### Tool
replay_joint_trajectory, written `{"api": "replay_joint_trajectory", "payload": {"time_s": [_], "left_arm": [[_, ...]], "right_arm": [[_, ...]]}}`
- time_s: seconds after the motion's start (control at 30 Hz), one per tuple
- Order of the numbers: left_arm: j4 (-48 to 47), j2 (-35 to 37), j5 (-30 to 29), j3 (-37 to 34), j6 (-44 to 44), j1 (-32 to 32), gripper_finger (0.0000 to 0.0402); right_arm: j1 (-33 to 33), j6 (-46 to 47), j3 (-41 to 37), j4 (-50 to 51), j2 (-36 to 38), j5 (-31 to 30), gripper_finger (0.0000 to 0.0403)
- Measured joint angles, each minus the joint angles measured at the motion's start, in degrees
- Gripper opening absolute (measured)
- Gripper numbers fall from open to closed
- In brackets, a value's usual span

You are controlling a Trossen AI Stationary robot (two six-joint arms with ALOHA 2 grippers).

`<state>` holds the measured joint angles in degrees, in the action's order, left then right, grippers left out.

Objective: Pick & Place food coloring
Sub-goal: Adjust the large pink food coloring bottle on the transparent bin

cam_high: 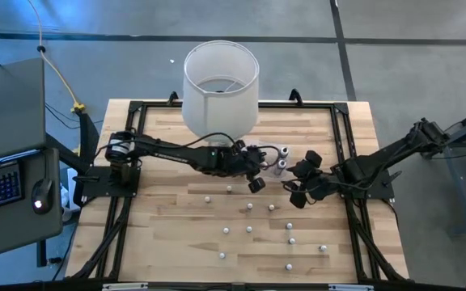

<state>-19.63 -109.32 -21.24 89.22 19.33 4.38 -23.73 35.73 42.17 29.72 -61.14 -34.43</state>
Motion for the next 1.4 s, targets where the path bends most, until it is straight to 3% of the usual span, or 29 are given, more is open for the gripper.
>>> {"api": "replay_joint_trajectory", "payload": {"time_s": [0.2, 0.63, 0.9, 1.4], "left_arm": [[-0.3, 0.3, 1.7, 0.4, 0.7, 0.2, 0.0031], [-4.7, 0.3, -0.4, 0.4, 3.8, -2.7, 0.0031], [-6.8, 0.3, 4.0, 0.4, 5.3, -6.0, 0.0031], [-7.0, 0.3, 4.2, 0.4, 3.5, -7.0, 0.0077]], "right_arm": [[0.0, -0.2, 0.0, 0.0, 0.0, 0.3, 0.0226], [0.0, -0.1, 0.0, -1.1, 0.0, 0.3, 0.0226], [0.0, 0.2, 0.0, -1.2, 0.0, 0.4, 0.0226], [0.0, 0.2, 0.1, -1.2, 0.0, 0.4, 0.0226]]}}
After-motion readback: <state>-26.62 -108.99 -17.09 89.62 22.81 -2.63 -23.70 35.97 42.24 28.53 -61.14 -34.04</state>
